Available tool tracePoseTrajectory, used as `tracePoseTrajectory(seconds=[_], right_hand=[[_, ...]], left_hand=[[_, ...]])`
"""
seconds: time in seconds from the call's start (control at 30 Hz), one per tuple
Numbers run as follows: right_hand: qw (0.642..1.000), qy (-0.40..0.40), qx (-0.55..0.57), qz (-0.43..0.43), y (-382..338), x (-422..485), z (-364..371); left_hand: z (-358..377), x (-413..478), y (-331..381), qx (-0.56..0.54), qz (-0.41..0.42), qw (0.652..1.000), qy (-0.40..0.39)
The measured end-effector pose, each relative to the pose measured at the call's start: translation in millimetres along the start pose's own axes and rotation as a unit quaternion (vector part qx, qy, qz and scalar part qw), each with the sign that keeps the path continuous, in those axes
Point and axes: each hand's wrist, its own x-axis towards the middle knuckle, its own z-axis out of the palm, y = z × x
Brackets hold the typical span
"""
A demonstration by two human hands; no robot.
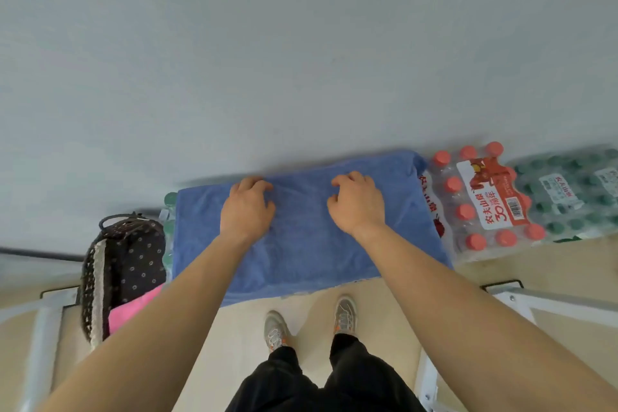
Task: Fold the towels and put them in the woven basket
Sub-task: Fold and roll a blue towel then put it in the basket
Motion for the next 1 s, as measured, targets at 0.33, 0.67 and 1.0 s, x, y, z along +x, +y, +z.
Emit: tracePoseTrajectory(seconds=[0.33,0.67,1.0], right_hand=[[0.991,-0.032,-0.003,-0.128,-116.4,-32.5,66.5],[0.984,-0.104,0.013,-0.147,-208.6,-73.5,120.7],[0.998,-0.023,-0.054,0.034,-271.9,-107.5,153.1]], left_hand=[[-35.9,-15.0,-106.2,0.028,-0.120,0.991,0.050],[-53.9,6.2,-152.0,-0.030,-0.057,0.998,0.021],[-69.8,5.1,-172.4,-0.237,-0.074,0.968,0.048]])
